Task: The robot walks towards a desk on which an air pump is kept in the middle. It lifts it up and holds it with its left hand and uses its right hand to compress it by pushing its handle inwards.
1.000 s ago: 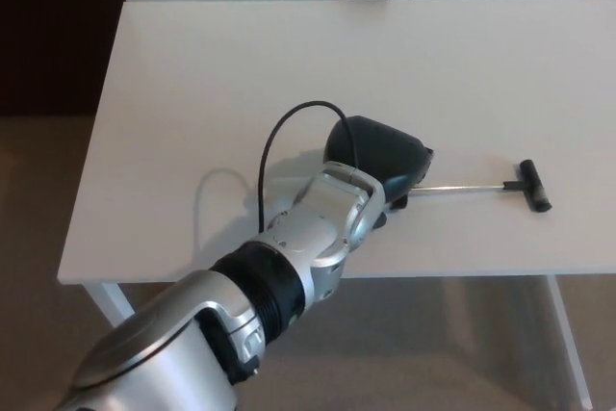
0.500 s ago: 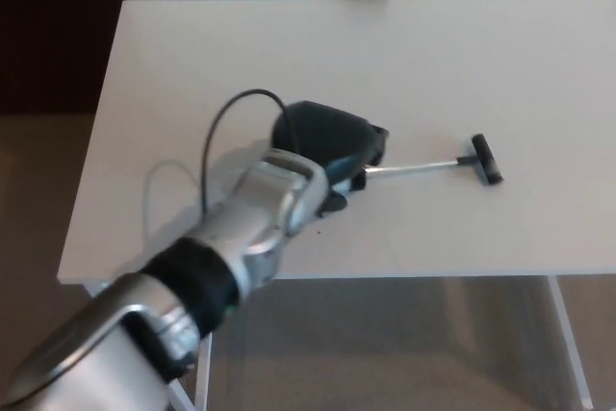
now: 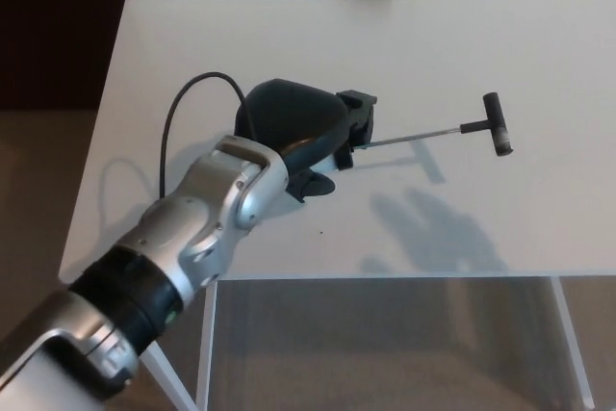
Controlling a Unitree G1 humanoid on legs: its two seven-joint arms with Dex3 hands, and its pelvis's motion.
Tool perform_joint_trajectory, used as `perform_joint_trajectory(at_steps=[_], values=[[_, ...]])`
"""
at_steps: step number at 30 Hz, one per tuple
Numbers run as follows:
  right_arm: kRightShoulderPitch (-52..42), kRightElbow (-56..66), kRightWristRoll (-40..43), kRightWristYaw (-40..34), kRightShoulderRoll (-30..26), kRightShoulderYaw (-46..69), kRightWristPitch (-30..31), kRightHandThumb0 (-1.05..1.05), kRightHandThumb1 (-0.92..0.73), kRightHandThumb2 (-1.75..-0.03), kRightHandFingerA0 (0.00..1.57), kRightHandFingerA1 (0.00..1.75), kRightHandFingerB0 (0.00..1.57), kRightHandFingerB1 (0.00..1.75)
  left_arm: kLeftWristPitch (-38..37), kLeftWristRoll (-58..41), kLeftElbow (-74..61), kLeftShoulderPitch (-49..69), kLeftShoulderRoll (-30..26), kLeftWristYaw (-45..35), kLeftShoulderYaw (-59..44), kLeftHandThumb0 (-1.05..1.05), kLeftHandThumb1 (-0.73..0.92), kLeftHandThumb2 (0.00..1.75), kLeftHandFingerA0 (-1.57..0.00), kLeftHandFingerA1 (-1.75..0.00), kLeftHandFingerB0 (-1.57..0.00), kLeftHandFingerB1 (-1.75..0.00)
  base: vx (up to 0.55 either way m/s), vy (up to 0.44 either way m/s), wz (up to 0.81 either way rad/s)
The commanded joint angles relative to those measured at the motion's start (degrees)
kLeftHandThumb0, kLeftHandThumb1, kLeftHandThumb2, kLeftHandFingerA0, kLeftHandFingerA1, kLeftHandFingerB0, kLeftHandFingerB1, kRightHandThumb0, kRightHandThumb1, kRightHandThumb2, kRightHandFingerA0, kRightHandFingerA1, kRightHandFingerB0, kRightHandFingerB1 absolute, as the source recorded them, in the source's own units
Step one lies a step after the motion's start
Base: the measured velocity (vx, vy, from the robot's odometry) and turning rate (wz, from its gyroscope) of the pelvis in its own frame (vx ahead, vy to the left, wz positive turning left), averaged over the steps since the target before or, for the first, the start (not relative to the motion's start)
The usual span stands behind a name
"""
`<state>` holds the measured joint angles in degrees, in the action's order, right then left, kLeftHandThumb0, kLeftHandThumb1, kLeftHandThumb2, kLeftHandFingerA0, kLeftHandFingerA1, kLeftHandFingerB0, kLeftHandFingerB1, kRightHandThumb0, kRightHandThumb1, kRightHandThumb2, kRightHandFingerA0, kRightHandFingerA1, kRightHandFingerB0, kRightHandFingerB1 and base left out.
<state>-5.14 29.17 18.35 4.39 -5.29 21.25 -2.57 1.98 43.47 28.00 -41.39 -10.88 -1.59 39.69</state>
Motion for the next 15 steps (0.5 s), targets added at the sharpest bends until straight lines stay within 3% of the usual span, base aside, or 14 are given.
perform_joint_trajectory(at_steps=[1, 4, 7, 8, 9, 10, 13, 14, 15], values=[[14.5, -22.2, -4.7, -1.2, -4.0, -3.8, 6.9, -0.71, -0.69, -1.06, 0.03, 0.42, 0.05, 0.35, -4.8, -3.0, -10.0, 4.6, -5.5, -5.1, -3.1, -0.23, 0.76, 0.63, -0.70, -1.61, -0.66, -0.94, 0.00, 0.000, 0.00], [18.9, -29.2, -1.8, 0.2, -3.6, -4.0, 9.4, -0.80, -0.72, -1.04, 0.05, 0.29, 0.08, 0.26, -5.1, -3.0, -11.1, 5.1, -6.1, -5.6, -3.2, -0.26, 0.79, 0.67, -0.75, -1.57, -0.70, -0.82, 0.00, 0.000, 0.00], [22.0, -34.8, -0.8, 1.9, -3.8, -4.6, 10.4, -0.74, -0.76, -1.10, 0.00, 0.26, 0.04, 0.23, -5.5, -3.3, -11.2, 5.4, -6.4, -5.7, -3.3, -0.24, 0.83, 0.68, -0.75, -1.59, -0.69, -0.85, 0.00, 0.000, 0.00], [23.2, -36.9, -0.7, 2.2, -3.6, -4.9, 10.4, -0.76, -0.74, -0.97, 0.04, 0.22, 0.01, 0.20, -5.9, -3.3, -11.2, 5.6, -6.8, -5.3, -3.4, -0.23, 0.83, 0.67, -0.75, -1.61, -0.69, -0.85, 0.00, 0.000, 0.00], [23.9, -38.2, -0.7, 2.2, -3.5, -5.0, 10.4, -0.76, -0.74, -0.97, 0.04, 0.22, 0.01, 0.20, -6.2, -3.3, -11.2, 5.8, -7.0, -5.1, -3.5, -0.23, 0.83, 0.67, -0.75, -1.61, -0.69, -0.85, 0.00, 0.000, 0.00], [25.2, -40.4, 0.1, 2.7, -3.1, -4.9, 10.9, -0.74, -0.75, -1.09, 0.00, 0.23, 0.01, 0.22, -6.6, -3.3, -11.0, 6.0, -7.2, -4.7, -3.5, -0.22, 0.87, 0.67, -0.73, -1.63, -0.64, -0.97, 0.00, 0.000, 0.00], [26.5, -42.9, 1.0, 3.3, -2.8, -4.7, 11.4, -0.74, -0.75, -1.09, 0.00, 0.23, 0.01, 0.22, -6.9, -3.3, -10.8, 6.2, -7.3, -4.4, -3.6, -0.22, 0.87, 0.67, -0.73, -1.63, -0.64, -0.97, 0.00, 0.000, 0.00], [27.2, -44.1, 1.4, 3.8, -2.6, -4.8, 11.9, -0.76, -0.91, -0.68, 0.00, 0.17, 0.01, 0.20, -7.1, -3.1, -10.7, 6.3, -7.4, -4.0, -3.5, -0.22, 0.84, 0.66, -0.75, -1.62, -0.66, -0.94, 0.00, 0.000, 0.00], [27.6, -45.0, 1.6, 4.1, -2.5, -4.9, 12.1, -0.76, -0.91, -0.68, 0.00, 0.17, 0.01, 0.20, -7.3, -2.9, -10.7, 6.4, -7.5, -3.8, -3.4, -0.22, 0.84, 0.66, -0.75, -1.62, -0.66, -0.94, 0.00, 0.000, 0.00]])
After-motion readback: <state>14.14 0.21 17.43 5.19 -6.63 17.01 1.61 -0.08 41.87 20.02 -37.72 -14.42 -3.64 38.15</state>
